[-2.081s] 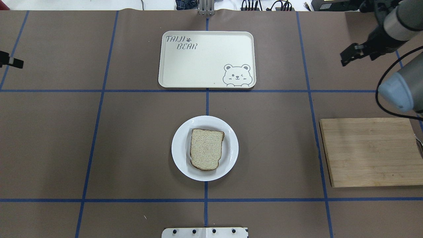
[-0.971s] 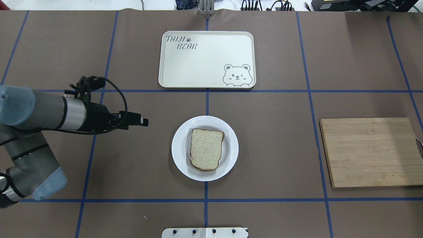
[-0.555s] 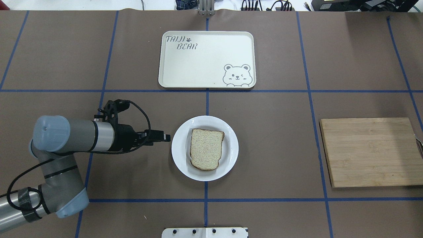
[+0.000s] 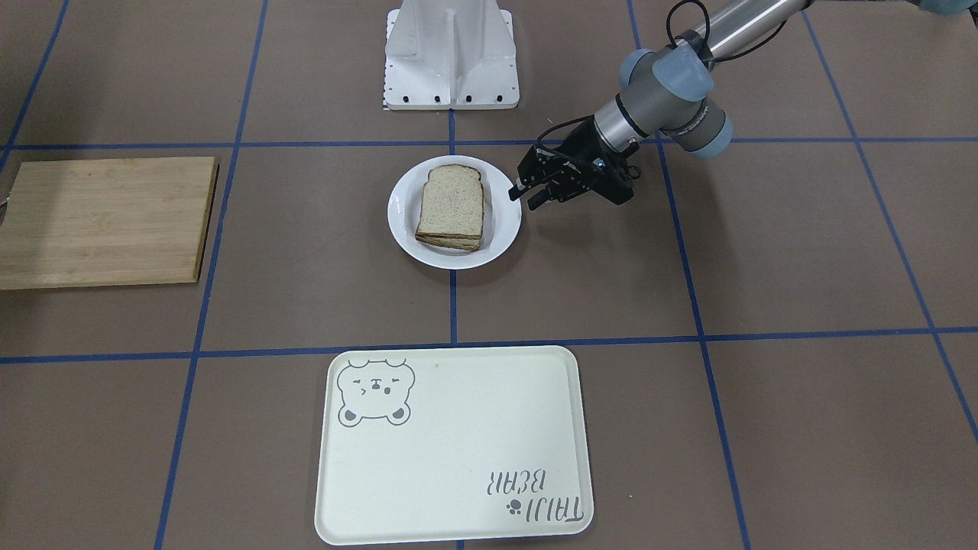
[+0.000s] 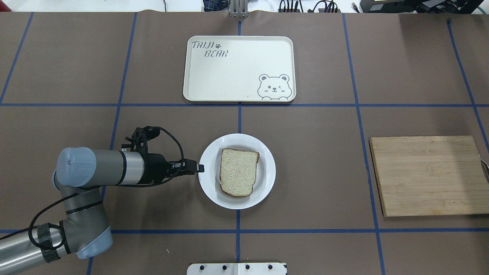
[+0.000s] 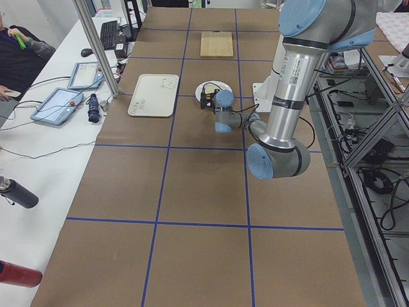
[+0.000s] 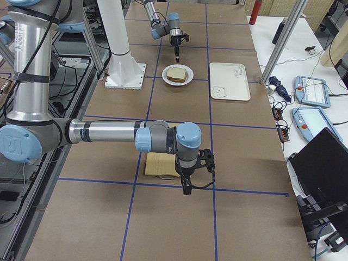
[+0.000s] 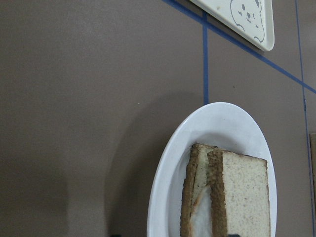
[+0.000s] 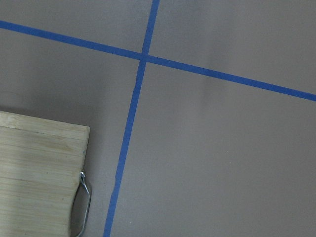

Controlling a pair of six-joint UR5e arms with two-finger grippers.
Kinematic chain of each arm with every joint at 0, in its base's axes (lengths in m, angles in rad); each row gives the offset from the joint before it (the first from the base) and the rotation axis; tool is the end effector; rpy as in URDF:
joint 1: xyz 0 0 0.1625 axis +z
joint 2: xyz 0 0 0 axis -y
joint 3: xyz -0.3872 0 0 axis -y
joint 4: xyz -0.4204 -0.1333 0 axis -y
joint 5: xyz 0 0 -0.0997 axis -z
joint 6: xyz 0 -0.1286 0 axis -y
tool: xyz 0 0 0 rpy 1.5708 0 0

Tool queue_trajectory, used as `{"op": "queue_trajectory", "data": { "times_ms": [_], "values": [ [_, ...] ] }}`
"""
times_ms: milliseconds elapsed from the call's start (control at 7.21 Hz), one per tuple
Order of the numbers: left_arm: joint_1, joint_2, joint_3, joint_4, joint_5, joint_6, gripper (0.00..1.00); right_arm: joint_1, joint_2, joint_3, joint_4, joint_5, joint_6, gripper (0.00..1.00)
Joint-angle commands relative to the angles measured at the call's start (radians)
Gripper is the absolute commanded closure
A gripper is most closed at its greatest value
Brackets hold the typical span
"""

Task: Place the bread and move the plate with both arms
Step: 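Bring the left gripper toward the plate's rim nearest it, then close the left gripper on the white plate's rim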

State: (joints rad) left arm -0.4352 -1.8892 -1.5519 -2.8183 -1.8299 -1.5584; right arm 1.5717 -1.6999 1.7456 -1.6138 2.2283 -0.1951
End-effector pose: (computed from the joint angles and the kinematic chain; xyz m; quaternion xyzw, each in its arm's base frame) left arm 0.5467 -0.3648 0.3095 0.0636 0.6960 -0.0606 0.7126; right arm 0.0551 -0.4700 0.6288 0.0329 -0.3212 -0.0922 0.9419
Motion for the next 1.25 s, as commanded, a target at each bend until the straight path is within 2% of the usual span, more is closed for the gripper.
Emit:
{"op": "queue_trajectory", "data": {
  "times_ms": [0,694,1110],
  "values": [
    [0.006,-0.008,0.035,-0.058,0.001,-0.005,0.54,-0.002,0.0,-0.001,0.0,0.004,0.0,0.0],
    [0.052,-0.021,0.084,-0.135,0.001,-0.047,0.59,-0.002,-0.001,-0.003,0.0,0.004,0.0,0.0],
    [0.059,-0.039,0.088,-0.136,0.023,-0.067,0.68,-0.002,-0.001,-0.005,0.0,0.004,0.0,0.0]
  ]
}}
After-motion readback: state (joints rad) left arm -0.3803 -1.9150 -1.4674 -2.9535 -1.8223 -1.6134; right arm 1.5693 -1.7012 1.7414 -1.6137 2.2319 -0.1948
